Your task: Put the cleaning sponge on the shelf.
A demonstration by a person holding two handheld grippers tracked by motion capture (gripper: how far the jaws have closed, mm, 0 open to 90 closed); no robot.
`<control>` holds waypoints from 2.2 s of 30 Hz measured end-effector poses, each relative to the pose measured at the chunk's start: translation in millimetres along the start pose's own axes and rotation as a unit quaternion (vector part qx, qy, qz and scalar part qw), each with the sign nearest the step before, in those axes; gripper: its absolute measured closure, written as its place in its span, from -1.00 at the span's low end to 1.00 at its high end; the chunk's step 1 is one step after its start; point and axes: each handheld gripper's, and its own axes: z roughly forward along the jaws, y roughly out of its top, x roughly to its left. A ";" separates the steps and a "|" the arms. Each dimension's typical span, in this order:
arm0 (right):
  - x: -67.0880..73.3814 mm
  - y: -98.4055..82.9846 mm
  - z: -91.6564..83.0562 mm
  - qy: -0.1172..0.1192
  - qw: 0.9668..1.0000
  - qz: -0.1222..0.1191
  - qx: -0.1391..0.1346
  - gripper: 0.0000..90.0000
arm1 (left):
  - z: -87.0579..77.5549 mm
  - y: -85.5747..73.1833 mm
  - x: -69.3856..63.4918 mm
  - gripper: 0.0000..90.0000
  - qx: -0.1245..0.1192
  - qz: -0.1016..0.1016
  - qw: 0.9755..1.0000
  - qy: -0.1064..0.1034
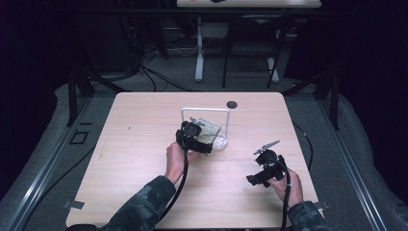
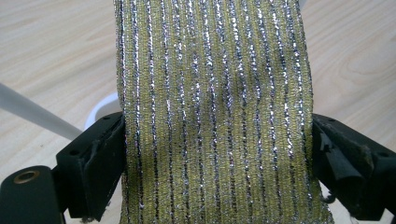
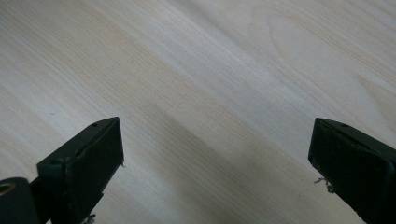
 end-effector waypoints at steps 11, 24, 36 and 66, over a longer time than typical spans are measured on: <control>-0.1 0.2 -1.3 -0.001 1.000 -0.001 -0.004 -0.94 | 14.9 4.9 -5.4 -0.77 0.000 0.000 1.000 0.021; 0.9 0.4 -2.2 -0.002 1.000 -0.004 -0.005 -0.94 | 27.3 7.8 -2.0 -0.77 0.008 0.001 0.999 0.041; 1.7 0.7 -0.8 0.003 1.000 -0.006 -0.003 -0.94 | 39.9 11.2 -3.2 -0.77 0.020 -0.004 0.999 0.041; 5.1 1.2 -0.4 0.005 1.000 -0.016 0.002 -0.94 | 61.8 10.3 -3.7 -0.78 0.050 -0.005 0.998 0.047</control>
